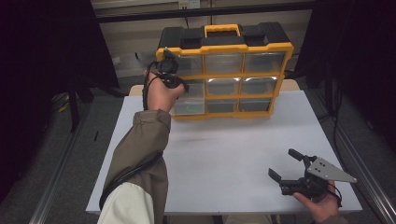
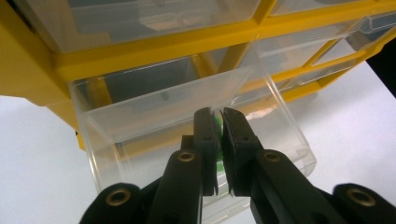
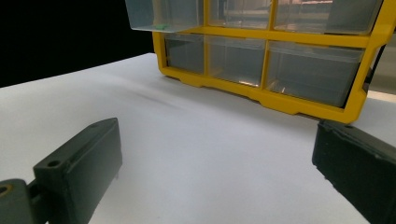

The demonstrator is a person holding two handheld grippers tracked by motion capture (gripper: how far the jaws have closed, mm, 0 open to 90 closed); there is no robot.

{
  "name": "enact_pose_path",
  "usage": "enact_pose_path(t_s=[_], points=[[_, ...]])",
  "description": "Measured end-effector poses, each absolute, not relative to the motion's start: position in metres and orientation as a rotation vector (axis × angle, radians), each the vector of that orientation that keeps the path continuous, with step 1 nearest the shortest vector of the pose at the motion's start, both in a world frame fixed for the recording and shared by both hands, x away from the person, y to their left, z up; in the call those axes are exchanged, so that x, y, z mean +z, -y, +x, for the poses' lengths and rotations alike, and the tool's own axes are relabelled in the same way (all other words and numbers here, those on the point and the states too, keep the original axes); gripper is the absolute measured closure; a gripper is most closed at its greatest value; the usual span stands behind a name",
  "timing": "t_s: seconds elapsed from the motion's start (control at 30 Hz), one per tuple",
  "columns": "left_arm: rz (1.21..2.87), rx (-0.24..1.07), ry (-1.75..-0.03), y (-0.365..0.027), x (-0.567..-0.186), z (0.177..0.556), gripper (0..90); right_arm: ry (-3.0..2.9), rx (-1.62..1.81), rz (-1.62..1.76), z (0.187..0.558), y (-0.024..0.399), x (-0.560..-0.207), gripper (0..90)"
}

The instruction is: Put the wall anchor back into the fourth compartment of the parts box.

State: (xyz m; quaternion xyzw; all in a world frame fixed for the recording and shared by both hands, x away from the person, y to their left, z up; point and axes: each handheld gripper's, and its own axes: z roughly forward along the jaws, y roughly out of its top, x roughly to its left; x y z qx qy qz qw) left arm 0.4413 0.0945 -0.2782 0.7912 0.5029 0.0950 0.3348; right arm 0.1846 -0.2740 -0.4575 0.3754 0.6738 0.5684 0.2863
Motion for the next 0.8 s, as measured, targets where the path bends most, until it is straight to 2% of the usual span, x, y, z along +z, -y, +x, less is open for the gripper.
enact_pose_path(t_s=[0.37,0.57,0.8], points=[[2.056,0.255,-1.318,-0.0942,-0.2819,0.4426,84.6,-1.801,1.515,1.0,0.1847,0.2746,-0.4574,1.6],[2.016,0.245,-1.317,-0.0934,-0.281,0.4407,79.5,-1.803,1.516,1.004,0.1845,0.2745,-0.4574,1.5],[2.02,0.245,-1.29,-0.0946,-0.2782,0.4363,80.5,-1.801,1.518,1.004,0.1845,0.2742,-0.4574,1.5]])
